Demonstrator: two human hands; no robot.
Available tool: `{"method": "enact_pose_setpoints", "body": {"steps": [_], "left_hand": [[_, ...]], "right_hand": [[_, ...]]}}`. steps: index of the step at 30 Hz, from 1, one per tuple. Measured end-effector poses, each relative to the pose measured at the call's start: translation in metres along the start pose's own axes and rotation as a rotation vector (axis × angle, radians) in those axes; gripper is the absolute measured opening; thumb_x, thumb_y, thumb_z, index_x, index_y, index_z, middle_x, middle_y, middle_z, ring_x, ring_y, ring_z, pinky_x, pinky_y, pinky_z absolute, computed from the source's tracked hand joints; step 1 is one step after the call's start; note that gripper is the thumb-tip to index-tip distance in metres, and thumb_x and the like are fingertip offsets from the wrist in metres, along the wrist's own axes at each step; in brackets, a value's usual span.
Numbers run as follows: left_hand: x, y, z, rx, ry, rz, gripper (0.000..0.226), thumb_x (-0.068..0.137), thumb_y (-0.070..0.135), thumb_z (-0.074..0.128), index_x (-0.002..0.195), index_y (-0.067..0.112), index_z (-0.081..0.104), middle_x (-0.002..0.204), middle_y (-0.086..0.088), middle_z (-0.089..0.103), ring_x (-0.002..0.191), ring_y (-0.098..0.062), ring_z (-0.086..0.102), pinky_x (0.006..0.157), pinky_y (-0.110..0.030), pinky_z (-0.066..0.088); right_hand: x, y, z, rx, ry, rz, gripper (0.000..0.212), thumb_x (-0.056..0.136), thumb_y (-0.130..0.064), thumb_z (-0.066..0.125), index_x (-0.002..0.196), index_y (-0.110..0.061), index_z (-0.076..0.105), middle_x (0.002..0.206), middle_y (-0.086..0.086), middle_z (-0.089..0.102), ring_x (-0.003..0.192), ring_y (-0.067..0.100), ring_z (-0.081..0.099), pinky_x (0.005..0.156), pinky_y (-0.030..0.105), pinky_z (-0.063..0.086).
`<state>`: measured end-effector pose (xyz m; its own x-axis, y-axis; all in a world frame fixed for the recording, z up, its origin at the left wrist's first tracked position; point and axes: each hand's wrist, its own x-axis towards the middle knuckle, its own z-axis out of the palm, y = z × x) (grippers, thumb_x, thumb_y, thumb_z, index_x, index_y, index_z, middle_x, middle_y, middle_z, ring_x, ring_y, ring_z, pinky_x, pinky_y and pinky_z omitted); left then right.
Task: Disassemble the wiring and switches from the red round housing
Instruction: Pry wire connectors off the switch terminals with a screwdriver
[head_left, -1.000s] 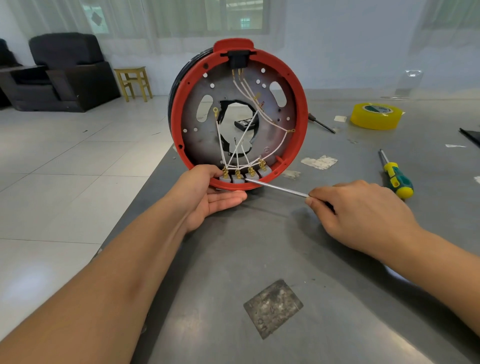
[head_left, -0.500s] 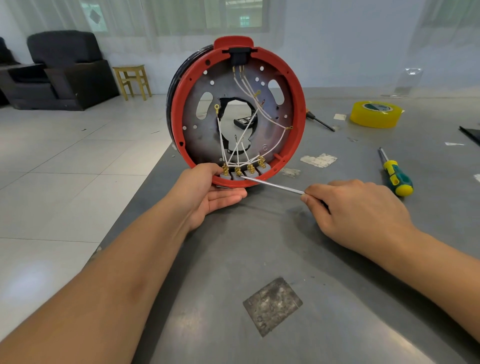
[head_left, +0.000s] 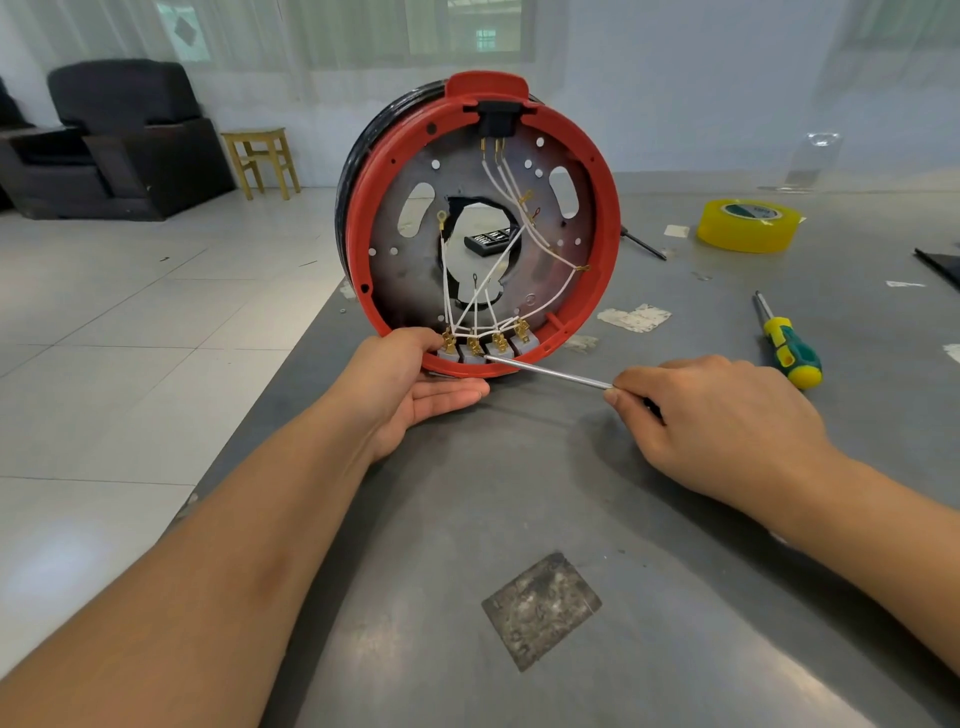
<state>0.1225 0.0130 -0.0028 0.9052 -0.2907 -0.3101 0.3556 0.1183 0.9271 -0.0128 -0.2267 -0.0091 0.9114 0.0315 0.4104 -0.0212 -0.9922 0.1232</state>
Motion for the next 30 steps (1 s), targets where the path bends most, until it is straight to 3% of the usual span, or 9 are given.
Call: {"method": "enact_pose_setpoints", "body": {"steps": [8, 14, 18, 21, 24, 30], "left_hand": [[-0.004, 0.0, 0.004, 0.032, 0.009, 0.025, 0.022, 0.108, 0.011, 0.051, 0.123, -0.003, 0.054, 0.089, -0.028, 0.078, 0.077, -0.038, 0.08, 0.054, -0.031, 0.062], [-0.007, 0.001, 0.005, 0.079, 0.004, 0.045, 0.018, 0.106, 0.009, 0.053, 0.119, -0.002, 0.056, 0.088, -0.028, 0.078, 0.076, -0.039, 0.079, 0.054, -0.032, 0.062], [-0.006, 0.001, 0.003, 0.081, -0.007, 0.032, 0.02, 0.105, 0.009, 0.053, 0.121, -0.004, 0.056, 0.088, -0.027, 0.078, 0.076, -0.039, 0.08, 0.054, -0.032, 0.062], [-0.006, 0.001, 0.002, 0.06, -0.019, 0.021, 0.026, 0.105, 0.008, 0.053, 0.127, -0.005, 0.055, 0.091, -0.028, 0.078, 0.078, -0.04, 0.079, 0.054, -0.033, 0.063], [-0.006, 0.002, 0.002, 0.055, -0.023, 0.002, 0.027, 0.105, 0.009, 0.053, 0.128, -0.005, 0.054, 0.091, -0.029, 0.078, 0.079, -0.039, 0.08, 0.054, -0.033, 0.063], [-0.008, 0.005, 0.001, 0.044, -0.023, -0.035, 0.022, 0.107, 0.011, 0.049, 0.12, -0.005, 0.058, 0.092, -0.027, 0.078, 0.081, -0.036, 0.08, 0.055, -0.033, 0.063]], "right_hand": [[0.005, 0.005, -0.005, -0.002, -0.102, -0.006, 0.044, 0.099, -0.062, 0.024, 0.109, -0.044, 0.062, 0.077, -0.014, 0.061, 0.067, 0.013, 0.056, 0.044, 0.023, 0.031], [0.008, 0.011, -0.009, 0.21, -0.254, 0.067, 0.035, 0.1, -0.06, 0.038, 0.106, -0.043, 0.068, 0.081, -0.013, 0.067, 0.077, 0.015, 0.061, 0.06, 0.033, 0.053], [0.005, 0.009, -0.006, 0.117, -0.192, 0.07, 0.038, 0.1, -0.062, 0.033, 0.107, -0.044, 0.065, 0.072, -0.016, 0.057, 0.071, 0.014, 0.056, 0.049, 0.027, 0.042], [0.002, 0.005, -0.005, 0.016, -0.105, 0.031, 0.045, 0.098, -0.064, 0.023, 0.112, -0.047, 0.062, 0.08, -0.015, 0.059, 0.068, 0.015, 0.052, 0.044, 0.022, 0.027], [-0.001, 0.003, -0.002, -0.031, -0.029, 0.008, 0.055, 0.095, -0.065, 0.013, 0.111, -0.046, 0.061, 0.089, -0.014, 0.064, 0.073, 0.02, 0.062, 0.045, 0.022, 0.027], [-0.003, -0.001, -0.004, -0.129, 0.079, -0.022, 0.056, 0.1, -0.061, 0.016, 0.106, -0.041, 0.067, 0.083, -0.012, 0.062, 0.063, 0.021, 0.061, 0.045, 0.021, 0.02]]}}
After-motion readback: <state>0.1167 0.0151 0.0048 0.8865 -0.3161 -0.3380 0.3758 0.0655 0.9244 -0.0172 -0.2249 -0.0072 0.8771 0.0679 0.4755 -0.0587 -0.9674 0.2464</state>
